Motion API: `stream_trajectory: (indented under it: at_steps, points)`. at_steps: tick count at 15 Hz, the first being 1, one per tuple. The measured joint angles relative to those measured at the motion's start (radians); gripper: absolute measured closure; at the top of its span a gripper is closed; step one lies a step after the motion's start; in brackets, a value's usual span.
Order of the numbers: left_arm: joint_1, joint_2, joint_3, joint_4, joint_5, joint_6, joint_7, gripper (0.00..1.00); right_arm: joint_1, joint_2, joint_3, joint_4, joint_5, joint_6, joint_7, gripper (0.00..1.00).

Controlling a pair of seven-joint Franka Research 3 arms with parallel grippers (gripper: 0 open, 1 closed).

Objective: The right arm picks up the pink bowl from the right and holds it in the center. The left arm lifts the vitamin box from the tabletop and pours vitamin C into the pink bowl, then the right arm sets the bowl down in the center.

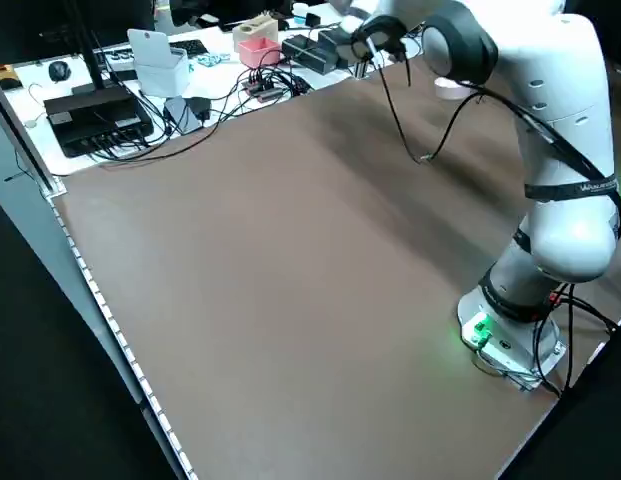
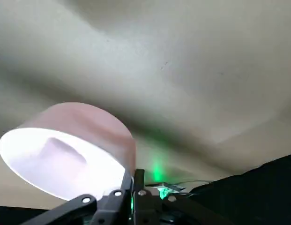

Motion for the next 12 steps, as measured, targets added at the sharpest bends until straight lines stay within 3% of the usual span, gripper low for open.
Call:
stream_trajectory:
  at_steps: [6, 12]
  points:
    - [0.176, 0.108, -0.001, 0.003, -0.147, -0.174, 0.117, 0.65, -0.068, -0.007, -0.005, 0.019, -0.058, -0.100, -0.124, 0.98]
    - [0.337, 0.265, 0.018, 0.000, -0.155, -0.258, 0.404, 0.65, -0.096, -0.008, -0.006, 0.050, -0.126, -0.106, -0.441, 0.98]
